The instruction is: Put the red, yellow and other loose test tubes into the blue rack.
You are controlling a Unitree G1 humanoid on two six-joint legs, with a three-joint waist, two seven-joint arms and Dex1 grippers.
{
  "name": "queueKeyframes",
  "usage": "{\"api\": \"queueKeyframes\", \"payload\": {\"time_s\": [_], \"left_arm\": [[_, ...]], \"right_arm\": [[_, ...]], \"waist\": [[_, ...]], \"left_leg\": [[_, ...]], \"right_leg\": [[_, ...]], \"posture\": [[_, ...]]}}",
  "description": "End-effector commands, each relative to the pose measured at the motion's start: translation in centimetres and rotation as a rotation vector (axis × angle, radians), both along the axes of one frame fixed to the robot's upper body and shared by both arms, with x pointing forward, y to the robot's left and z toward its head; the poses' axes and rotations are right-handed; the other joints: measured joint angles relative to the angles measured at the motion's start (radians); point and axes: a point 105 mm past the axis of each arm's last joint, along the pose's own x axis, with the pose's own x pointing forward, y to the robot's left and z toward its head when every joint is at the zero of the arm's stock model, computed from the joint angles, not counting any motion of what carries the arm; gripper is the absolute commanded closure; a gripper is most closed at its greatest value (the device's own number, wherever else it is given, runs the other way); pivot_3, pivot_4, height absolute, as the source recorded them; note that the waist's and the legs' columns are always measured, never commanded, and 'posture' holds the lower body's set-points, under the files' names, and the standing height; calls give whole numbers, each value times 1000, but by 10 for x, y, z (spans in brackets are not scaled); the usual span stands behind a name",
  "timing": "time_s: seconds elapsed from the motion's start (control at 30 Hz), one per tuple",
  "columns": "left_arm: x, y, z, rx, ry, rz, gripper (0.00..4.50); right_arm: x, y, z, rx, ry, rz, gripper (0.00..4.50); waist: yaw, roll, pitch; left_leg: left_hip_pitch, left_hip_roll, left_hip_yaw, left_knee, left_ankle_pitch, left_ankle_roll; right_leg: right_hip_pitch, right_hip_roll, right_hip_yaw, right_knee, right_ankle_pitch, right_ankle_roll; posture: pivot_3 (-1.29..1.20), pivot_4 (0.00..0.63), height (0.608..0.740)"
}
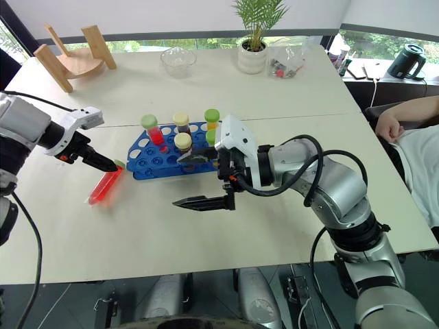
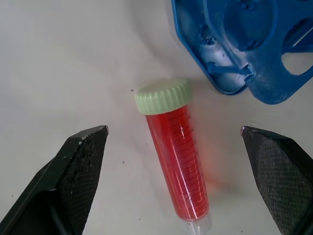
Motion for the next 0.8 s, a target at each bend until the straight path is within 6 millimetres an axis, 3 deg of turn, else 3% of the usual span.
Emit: {"api": "queueKeyframes", "payload": {"time_s": [0.03,0.2,0.23,0.3,0.47,0.5,0.6,0.67,0.8], "left_arm": [[0,-2,-6,31,14,-20,0],[-4,-3,-27,61,62,-33,0],[-3,-3,-31,70,62,-36,255],[-2,-6,-36,75,63,-39,856],[-1,-12,-43,75,62,-50,3395],[-1,-12,-43,75,59,-51,3620],[2,-9,-42,72,11,-31,3672],[11,6,-31,98,-98,1,3672],[26,28,18,-49,-423,22,3672]], "right_arm": [[0,2,10,58,-56,-36,302],[2,5,11,78,-61,-61,302],[2,5,10,77,-62,-65,265],[3,4,9,70,-67,-73,246],[3,1,7,52,-73,-76,246],[2,0,6,45,-71,-73,246],[0,-4,2,12,-62,-65,246],[-5,-11,-6,-39,-38,-48,246],[-17,-29,-12,-90,33,-33,246]], "waist": [[2,0,0],[7,0,0],[8,0,0],[14,0,0],[20,0,0],[22,1,0],[23,2,-1],[24,2,-1],[24,1,0]], "left_leg": [[0,0,0,0,0,0],[0,0,0,0,0,0],[0,0,0,0,0,0],[0,0,0,0,0,0],[0,0,0,1,0,0],[0,0,0,1,0,0],[1,-1,0,1,0,0],[3,-1,0,1,0,0],[4,0,-2,1,0,0]], "right_leg": [[0,0,0,0,0,0],[0,0,0,0,0,0],[0,0,0,0,0,0],[0,0,0,0,0,0],[0,0,0,1,0,0],[0,0,0,1,0,0],[1,-1,0,1,0,0],[3,-1,0,1,0,0],[5,0,-2,2,0,0]], "posture": [[0,150,740],[0,150,740],[0,150,740],[0,150,740],[0,150,740],[0,150,740],[0,150,740],[0,150,740],[0,150,740]]}}
